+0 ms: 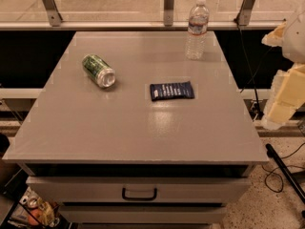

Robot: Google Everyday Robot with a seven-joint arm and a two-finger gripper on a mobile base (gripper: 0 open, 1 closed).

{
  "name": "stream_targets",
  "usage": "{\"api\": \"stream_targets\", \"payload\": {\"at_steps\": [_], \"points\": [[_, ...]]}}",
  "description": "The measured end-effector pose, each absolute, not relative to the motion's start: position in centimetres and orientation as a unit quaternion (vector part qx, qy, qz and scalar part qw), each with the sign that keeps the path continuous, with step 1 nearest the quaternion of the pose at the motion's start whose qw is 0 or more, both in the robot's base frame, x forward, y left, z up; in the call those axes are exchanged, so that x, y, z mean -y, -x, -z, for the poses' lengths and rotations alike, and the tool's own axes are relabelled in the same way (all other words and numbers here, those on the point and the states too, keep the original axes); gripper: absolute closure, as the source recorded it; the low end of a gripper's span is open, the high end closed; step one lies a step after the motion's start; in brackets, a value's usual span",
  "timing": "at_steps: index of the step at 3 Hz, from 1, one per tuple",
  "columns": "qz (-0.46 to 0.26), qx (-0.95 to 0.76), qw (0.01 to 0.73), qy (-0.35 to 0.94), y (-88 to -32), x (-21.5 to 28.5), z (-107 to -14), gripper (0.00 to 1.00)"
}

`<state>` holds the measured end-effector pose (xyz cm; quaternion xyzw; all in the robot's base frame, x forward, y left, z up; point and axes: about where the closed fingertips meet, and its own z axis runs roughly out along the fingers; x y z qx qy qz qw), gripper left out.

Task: Place green can upright

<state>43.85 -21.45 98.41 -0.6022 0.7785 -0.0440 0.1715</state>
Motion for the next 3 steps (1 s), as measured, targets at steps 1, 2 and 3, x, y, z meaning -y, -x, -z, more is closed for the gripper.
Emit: {"api": "stream_targets", "payload": {"at_steps": [1,2,3], "points": [[0.044,-0.778,0.172,0.602,-43.8,21.4,-98.4,0.0],[0.041,-0.779,0.177,0.601,-44.1,21.1,-98.8,0.0],[0.007,-0.786,0.204,0.583,-46.3,18.1,-100.1,0.0]]}}
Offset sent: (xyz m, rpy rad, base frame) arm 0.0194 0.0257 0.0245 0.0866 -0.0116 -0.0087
